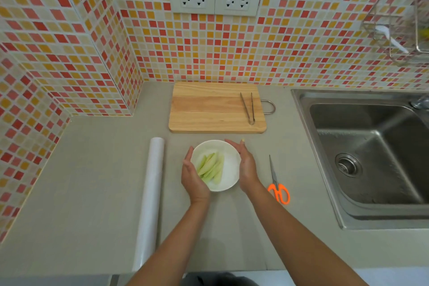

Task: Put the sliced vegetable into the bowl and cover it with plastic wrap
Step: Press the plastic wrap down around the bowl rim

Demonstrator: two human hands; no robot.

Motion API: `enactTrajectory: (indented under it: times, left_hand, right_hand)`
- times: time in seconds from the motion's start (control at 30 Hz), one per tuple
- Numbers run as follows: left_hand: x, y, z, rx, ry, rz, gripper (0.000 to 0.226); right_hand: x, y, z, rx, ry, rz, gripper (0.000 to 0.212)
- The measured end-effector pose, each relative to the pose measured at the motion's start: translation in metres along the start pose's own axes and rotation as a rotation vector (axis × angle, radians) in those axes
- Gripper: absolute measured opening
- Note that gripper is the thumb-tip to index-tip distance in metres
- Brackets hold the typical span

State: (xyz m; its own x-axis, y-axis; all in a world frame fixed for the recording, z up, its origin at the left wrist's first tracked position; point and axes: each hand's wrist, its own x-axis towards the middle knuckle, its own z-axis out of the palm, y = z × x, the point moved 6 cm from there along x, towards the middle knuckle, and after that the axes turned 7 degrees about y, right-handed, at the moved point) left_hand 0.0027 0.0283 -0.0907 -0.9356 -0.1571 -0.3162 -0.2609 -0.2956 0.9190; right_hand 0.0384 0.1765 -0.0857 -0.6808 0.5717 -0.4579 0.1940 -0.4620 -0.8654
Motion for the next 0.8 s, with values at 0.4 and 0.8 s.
enactTrajectory:
  times: [0.4,0.8]
  left_hand:
    - [0.024,-0.005,0.019,-0.154,-0.319,-0.272,0.086]
    - [0.013,0.011,0.007,0.138,-0.261,-0.09,0.081]
  right_hand:
    - [-0.01,0.018,-0.01,-0.001,0.115,-0.013,0.052]
    - [-0.006,-0.006,-0.008,-0.03,0.153,-0.13,0.044]
